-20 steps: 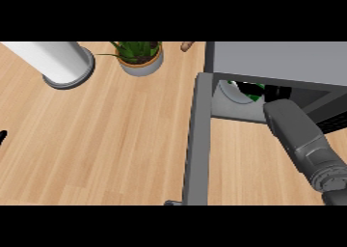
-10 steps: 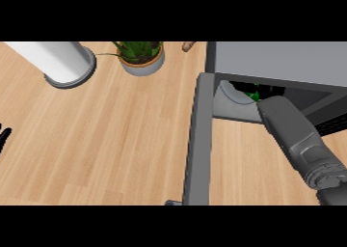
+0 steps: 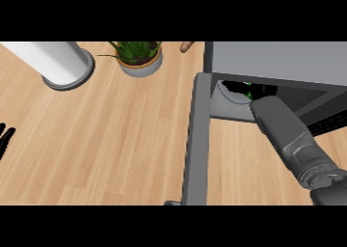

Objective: Pick up the milk, place it into the microwave and close the microwave

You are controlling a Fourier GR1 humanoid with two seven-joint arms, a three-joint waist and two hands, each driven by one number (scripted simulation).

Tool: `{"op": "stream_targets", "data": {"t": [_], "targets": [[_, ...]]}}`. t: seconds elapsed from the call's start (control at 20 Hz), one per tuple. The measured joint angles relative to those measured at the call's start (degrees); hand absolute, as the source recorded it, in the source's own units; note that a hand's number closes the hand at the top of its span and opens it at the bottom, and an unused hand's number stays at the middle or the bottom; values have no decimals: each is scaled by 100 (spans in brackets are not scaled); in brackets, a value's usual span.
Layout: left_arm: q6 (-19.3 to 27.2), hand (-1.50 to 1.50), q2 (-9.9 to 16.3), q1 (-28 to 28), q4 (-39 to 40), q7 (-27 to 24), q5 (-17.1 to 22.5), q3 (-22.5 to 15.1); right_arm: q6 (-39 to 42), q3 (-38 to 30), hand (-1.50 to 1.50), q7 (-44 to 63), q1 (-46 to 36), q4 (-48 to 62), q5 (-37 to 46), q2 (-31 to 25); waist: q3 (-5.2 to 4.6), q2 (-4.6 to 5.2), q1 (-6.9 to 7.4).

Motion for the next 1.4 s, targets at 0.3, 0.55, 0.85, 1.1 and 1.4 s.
{"op": "stream_targets", "data": {"t": [0.3,0.55,0.85,1.1,1.4], "targets": [[-36,-150,21,87,-20,-69,9,53,94,-77,-150,-121,158,-126,-55,96,0,-42,-79],[12,-150,-125,249,-114,-233,-165,16,279,-171,-150,-292,307,-224,-121,84,-2,-91,-187],[-68,-150,-134,505,-221,-216,-62,87,836,-388,-150,-798,683,-472,-327,166,-5,-155,-317],[-142,-150,-252,764,-461,-279,-91,43,1351,-556,-150,-1097,891,-644,-504,362,-9,-205,-418],[-269,-150,-416,1007,-763,-229,-202,-182,1863,-773,-150,-1472,1300,-902,-760,632,-14,-247,-532]]}}
